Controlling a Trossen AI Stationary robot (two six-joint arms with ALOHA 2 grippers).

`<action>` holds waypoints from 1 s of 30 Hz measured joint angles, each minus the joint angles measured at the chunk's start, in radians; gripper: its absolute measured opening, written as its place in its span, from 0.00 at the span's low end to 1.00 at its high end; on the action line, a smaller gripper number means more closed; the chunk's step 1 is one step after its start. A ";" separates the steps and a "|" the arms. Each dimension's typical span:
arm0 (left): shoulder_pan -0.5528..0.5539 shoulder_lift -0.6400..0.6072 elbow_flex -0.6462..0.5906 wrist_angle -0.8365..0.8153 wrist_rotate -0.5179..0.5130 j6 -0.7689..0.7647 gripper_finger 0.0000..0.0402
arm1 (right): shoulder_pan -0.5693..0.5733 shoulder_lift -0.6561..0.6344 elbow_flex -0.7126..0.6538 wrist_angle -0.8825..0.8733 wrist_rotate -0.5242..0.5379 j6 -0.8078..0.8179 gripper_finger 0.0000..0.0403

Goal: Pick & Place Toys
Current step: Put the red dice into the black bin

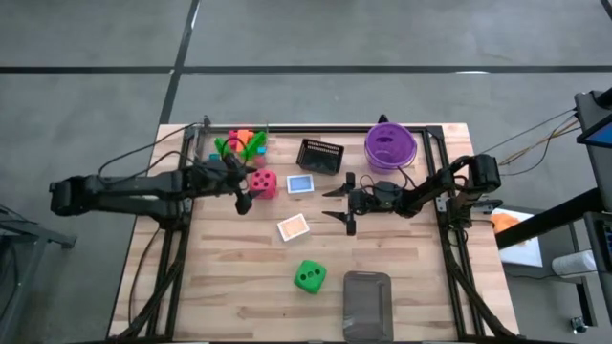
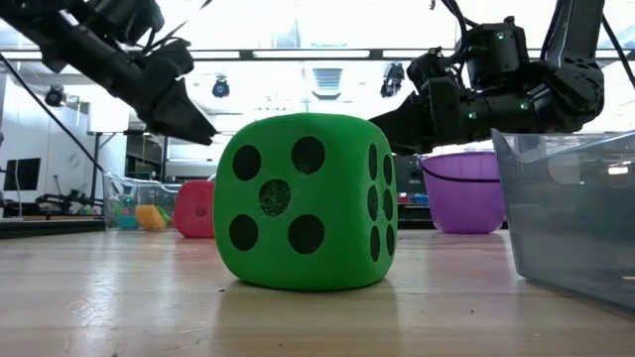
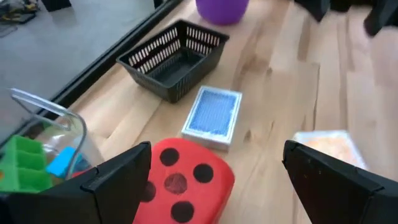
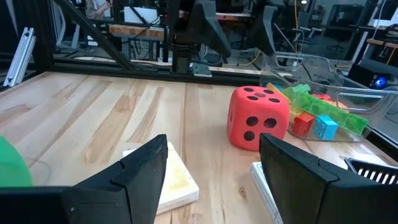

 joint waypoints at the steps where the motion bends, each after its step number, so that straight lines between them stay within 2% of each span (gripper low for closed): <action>1: -0.010 0.006 0.010 -0.019 -0.019 0.004 0.91 | 0.000 0.000 0.000 -0.001 -0.001 0.000 0.62; 5: -0.031 0.038 0.031 -0.043 -0.088 0.007 0.91 | 0.000 0.000 0.000 -0.017 -0.025 0.010 0.62; 16: -0.034 0.143 0.038 -0.109 -0.095 0.110 0.91 | 0.020 0.000 0.002 -0.033 -0.030 0.017 0.62; 30: -0.039 0.262 0.038 -0.122 -0.217 0.171 0.91 | 0.029 -0.001 0.002 -0.054 -0.022 0.022 0.62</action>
